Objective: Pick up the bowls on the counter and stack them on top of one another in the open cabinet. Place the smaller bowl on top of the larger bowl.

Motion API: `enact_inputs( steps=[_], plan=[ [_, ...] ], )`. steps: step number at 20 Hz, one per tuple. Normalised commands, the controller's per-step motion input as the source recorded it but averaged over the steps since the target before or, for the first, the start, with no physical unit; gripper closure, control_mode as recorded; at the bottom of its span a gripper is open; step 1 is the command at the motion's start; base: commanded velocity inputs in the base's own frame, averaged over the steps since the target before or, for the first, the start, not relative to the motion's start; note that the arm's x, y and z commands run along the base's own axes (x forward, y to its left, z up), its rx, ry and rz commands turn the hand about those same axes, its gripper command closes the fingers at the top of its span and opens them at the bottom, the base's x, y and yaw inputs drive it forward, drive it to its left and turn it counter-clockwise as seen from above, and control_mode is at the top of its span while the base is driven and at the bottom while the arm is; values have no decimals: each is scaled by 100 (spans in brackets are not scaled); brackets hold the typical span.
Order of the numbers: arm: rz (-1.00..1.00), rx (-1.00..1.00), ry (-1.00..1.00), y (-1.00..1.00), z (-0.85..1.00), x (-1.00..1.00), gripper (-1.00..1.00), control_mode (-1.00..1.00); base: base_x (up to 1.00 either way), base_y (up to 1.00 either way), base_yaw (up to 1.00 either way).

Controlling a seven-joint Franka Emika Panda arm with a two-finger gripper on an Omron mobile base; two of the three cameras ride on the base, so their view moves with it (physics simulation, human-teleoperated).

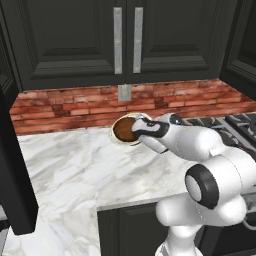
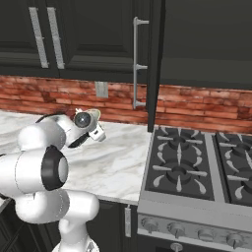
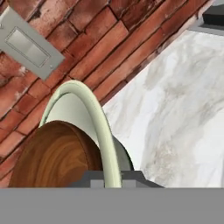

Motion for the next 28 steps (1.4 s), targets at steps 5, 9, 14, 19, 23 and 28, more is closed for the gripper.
enact_inputs(
  steps=[5,9,14,19,23,28],
  plan=[
    [-5,2,11,-19,85,-58,100,-100,0,0,0],
    [-4,0,13,-13,87,-62,100,-100,0,0,0],
    [-5,1,13,-16,89,-67,100,-100,0,0,0],
    [-4,2,9,-26,72,-88,100,-100,0,0,0],
    [-1,0,5,-27,46,-100,100,-100,0,0,0],
    [0,0,1,-25,28,-100,100,-100,0,0,0]
  ],
)
